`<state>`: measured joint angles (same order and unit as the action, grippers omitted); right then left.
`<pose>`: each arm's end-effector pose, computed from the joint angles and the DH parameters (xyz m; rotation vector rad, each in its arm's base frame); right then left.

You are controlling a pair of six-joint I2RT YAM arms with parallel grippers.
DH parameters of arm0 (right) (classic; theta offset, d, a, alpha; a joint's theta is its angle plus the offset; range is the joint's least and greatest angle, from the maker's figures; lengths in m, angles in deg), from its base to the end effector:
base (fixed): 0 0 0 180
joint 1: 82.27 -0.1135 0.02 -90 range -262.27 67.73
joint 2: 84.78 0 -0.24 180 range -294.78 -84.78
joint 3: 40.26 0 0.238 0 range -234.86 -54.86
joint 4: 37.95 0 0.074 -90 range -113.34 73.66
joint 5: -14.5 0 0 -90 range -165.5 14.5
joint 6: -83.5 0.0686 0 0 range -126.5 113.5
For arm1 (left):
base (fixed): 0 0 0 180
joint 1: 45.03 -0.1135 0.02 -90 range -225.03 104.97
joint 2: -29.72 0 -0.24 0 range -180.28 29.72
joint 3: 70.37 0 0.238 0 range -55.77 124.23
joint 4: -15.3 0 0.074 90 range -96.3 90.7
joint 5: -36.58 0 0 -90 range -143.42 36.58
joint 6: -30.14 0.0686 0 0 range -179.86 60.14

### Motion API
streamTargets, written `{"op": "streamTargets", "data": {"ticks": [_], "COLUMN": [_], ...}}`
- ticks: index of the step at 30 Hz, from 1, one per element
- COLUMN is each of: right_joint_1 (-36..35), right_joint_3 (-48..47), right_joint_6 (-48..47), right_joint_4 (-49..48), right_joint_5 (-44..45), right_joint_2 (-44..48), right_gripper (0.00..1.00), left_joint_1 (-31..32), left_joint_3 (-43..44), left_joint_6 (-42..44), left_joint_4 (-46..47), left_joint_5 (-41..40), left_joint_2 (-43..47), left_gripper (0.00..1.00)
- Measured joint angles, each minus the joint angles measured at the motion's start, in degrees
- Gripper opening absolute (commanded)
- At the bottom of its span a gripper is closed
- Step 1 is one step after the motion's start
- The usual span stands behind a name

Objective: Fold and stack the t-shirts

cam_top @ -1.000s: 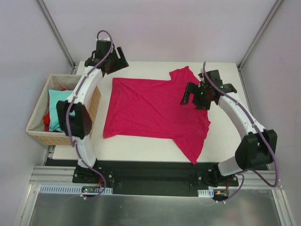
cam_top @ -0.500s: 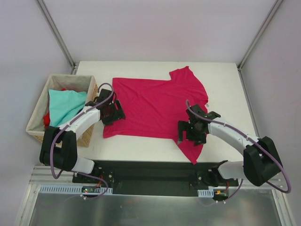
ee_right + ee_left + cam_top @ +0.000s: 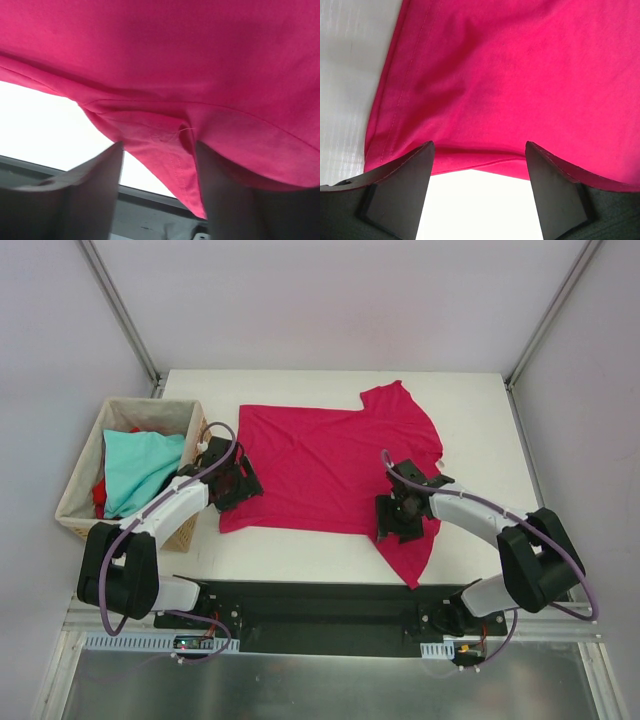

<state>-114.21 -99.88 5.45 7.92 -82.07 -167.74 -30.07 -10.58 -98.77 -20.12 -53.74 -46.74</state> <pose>0.2161 0.1440 0.1245 -0.5201 2.7794 0.3444 0.2701 -0.0718 0.1660 -0.5257 2.4667 -0.3861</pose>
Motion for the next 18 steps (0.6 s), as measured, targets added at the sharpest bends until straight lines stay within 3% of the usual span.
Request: {"op": "streamTargets", "data": {"ticks": [3, 4, 8, 10, 18], "right_joint_1": [-1.44, -2.19, -5.18, -6.27, -13.09], "right_joint_3": [-0.87, -1.11, -1.27, -1.27, -1.31], "right_joint_6": [-0.20, -0.24, -0.20, -0.15, 1.31], "right_joint_4": [-0.02, -0.04, 0.00, 0.02, 0.96], "right_joint_5": [0.37, 0.48, 1.64, 2.08, 2.80], "right_joint_2": [0.04, 0.11, 0.26, 0.26, 0.59], "right_gripper": [0.42, 0.31, 0.20, 0.08, 0.08], "left_joint_1": [0.00, 0.00, 0.00, 0.00, 0.00], "left_joint_3": [-0.48, -0.59, -0.76, -0.76, -1.99], "left_joint_6": [-0.37, -0.52, -0.61, -0.63, -0.70], "left_joint_4": [0.00, 0.02, 0.04, 0.07, 0.22], "left_joint_5": [-0.22, -0.22, -0.31, -0.35, -0.42], "left_joint_2": [0.00, 0.00, 0.00, 0.00, 2.10], "left_gripper": [0.74, 0.75, 0.75, 0.75, 0.75]}}
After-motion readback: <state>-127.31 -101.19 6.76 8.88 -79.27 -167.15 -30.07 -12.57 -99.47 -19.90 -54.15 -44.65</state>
